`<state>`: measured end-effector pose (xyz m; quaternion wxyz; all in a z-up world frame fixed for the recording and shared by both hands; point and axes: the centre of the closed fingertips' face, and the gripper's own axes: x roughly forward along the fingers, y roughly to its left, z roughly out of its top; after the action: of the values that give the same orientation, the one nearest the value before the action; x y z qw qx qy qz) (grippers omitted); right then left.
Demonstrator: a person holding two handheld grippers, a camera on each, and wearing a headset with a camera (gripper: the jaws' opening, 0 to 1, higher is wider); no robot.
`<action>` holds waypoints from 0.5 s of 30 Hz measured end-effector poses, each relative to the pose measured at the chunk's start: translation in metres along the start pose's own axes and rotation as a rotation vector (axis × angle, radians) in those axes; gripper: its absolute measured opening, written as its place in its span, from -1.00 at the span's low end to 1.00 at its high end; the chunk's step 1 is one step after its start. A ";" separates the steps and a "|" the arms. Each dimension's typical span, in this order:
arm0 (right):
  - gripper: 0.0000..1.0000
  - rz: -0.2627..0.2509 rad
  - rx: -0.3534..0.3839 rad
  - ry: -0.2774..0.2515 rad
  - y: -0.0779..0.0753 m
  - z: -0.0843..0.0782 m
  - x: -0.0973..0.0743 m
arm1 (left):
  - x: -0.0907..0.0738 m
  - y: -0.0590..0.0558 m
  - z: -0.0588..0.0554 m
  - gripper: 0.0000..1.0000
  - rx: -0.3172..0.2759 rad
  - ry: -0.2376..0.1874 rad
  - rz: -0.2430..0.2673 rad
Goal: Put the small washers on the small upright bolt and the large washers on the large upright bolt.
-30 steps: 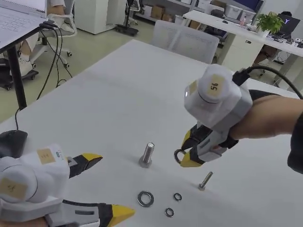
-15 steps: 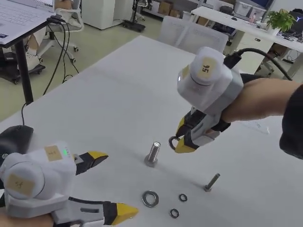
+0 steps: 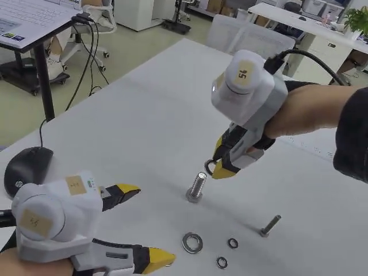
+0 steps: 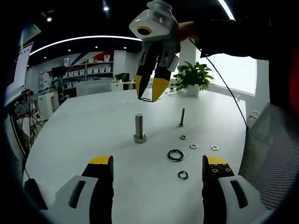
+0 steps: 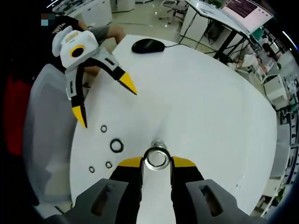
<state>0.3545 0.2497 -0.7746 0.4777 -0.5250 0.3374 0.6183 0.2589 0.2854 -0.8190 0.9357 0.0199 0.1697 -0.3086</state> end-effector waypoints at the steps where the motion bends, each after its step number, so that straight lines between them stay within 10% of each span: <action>1: -0.54 0.004 0.000 0.001 -0.001 0.000 0.002 | 0.000 0.000 0.000 0.55 0.000 0.000 0.001; 15: -0.54 0.045 -0.019 0.034 -0.006 0.003 0.022 | 0.004 -0.001 -0.005 0.54 -0.004 0.007 0.003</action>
<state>0.3590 0.2590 -0.7949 0.4530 -0.5323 0.3513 0.6229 0.2599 0.2832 -0.8248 0.9356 0.0194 0.1735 -0.3067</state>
